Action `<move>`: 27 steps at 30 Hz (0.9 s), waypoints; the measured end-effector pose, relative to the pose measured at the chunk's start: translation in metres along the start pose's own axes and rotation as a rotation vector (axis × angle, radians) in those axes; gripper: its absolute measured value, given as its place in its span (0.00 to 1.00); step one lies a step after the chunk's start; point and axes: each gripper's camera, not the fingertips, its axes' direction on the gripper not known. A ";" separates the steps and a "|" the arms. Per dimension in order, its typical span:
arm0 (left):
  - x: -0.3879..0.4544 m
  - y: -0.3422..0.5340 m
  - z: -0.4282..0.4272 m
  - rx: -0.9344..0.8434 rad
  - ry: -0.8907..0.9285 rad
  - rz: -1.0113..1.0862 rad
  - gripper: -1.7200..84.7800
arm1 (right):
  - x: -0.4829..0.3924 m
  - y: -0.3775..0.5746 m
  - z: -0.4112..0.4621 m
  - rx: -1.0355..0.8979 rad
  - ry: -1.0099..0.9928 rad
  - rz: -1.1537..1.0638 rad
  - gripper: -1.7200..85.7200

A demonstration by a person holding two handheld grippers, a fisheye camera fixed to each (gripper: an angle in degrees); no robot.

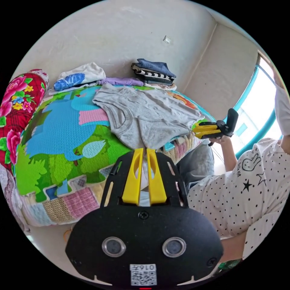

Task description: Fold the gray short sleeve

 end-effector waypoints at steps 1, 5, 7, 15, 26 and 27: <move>0.004 -0.002 0.001 0.011 -0.011 0.006 0.01 | 0.004 0.000 -0.007 0.046 0.041 0.045 0.07; 0.041 -0.019 0.029 0.047 0.014 0.089 0.01 | 0.008 -0.007 -0.004 0.086 0.038 0.137 0.03; 0.057 -0.025 0.046 0.044 0.069 0.131 0.01 | 0.000 -0.011 0.009 0.011 0.005 0.116 0.02; 0.134 -0.036 0.118 -0.046 0.106 0.293 0.01 | -0.003 0.017 -0.033 0.076 0.104 0.145 0.03; 0.202 -0.059 0.180 0.018 0.170 0.343 0.01 | 0.010 0.062 -0.075 0.048 0.289 0.301 0.03; 0.213 -0.063 0.189 0.024 0.186 0.352 0.01 | 0.006 0.060 -0.074 0.052 0.293 0.294 0.03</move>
